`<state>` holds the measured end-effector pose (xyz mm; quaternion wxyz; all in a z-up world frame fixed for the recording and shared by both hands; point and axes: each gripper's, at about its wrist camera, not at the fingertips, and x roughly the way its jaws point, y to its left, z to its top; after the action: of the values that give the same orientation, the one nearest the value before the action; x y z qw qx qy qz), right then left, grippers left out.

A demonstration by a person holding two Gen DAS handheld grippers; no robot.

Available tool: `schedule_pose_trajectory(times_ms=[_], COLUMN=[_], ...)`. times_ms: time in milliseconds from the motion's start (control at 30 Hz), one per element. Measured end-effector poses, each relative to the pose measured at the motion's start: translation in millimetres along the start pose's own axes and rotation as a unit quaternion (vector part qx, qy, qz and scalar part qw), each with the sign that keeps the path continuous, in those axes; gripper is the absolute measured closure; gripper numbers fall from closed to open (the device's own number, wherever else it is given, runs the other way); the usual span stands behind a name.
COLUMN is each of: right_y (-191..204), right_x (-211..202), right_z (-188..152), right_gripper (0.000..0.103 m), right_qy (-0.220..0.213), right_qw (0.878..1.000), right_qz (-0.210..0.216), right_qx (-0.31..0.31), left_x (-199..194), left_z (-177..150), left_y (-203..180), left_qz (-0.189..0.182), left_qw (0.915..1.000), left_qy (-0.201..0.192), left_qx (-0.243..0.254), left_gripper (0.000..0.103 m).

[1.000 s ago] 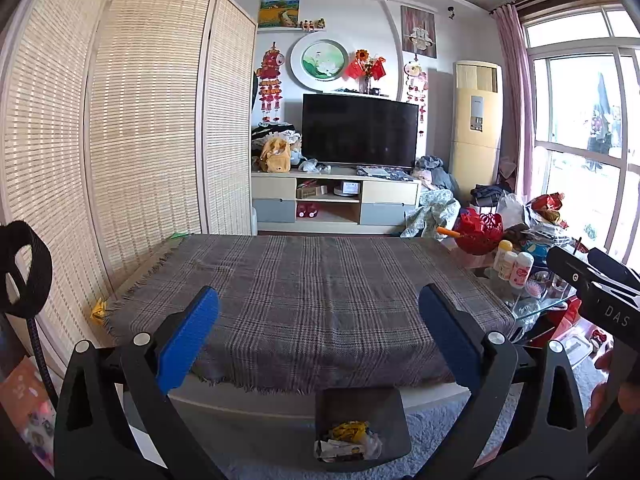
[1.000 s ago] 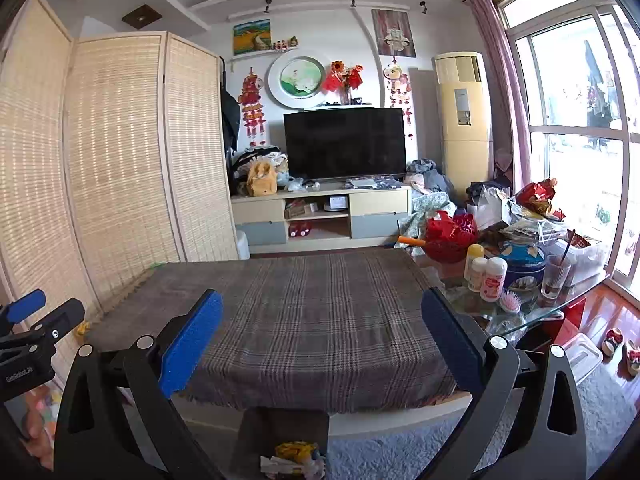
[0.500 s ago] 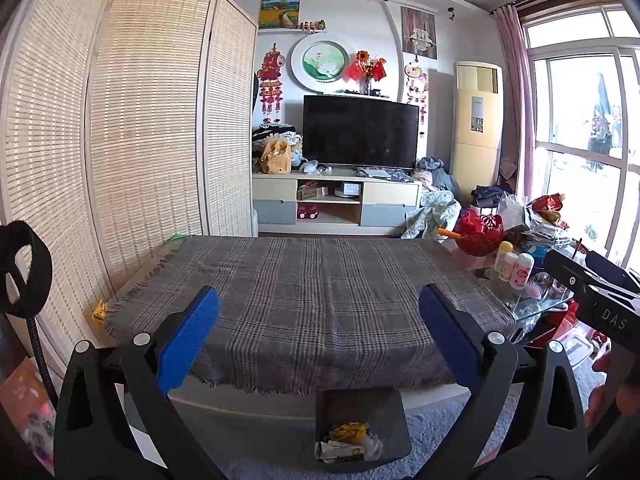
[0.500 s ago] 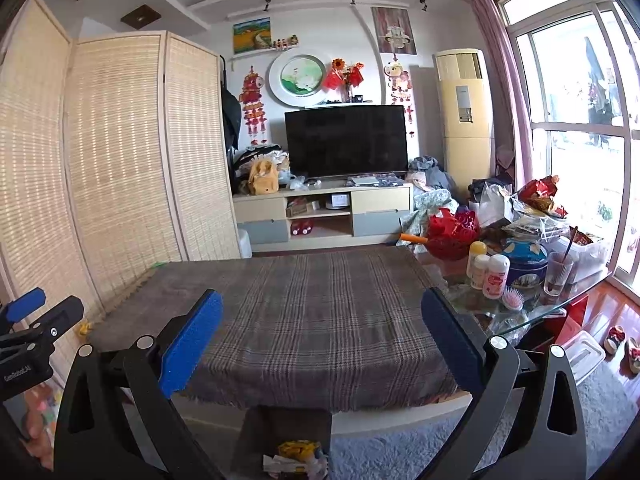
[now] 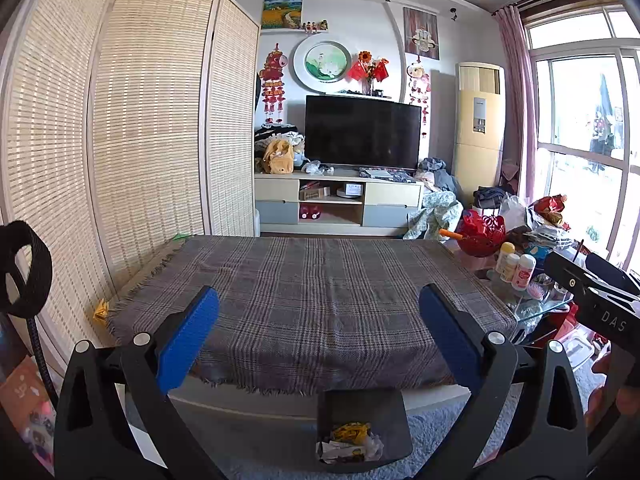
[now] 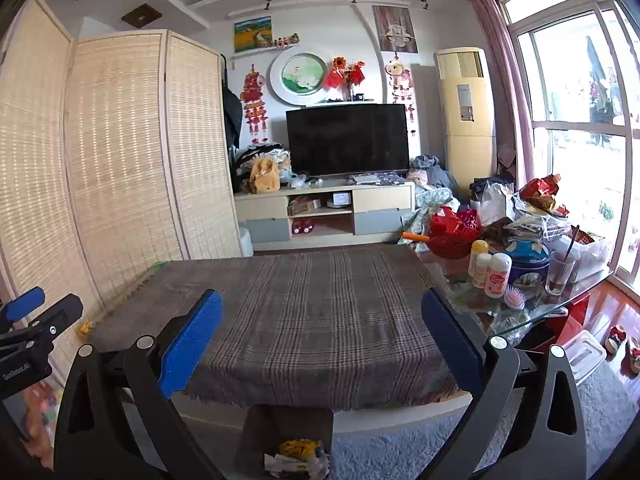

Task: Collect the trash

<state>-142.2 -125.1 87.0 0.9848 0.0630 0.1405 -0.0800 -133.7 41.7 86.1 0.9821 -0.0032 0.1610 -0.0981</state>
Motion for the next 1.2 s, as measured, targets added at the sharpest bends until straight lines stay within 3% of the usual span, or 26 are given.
schedule_pose_trajectory(times_ms=[1200], right_y=[2.3], right_x=[9.1], right_z=[-1.4], right_gripper=[0.003], right_qy=[0.007], right_qw=[1.000], right_qz=[-0.004], right_qx=[0.007], left_x=[4.7], left_z=[2.1], left_y=[-3.9], left_qz=[0.015], left_qw=[0.9998], left_qy=[-0.002], left_qx=[0.013], left_gripper=[0.008])
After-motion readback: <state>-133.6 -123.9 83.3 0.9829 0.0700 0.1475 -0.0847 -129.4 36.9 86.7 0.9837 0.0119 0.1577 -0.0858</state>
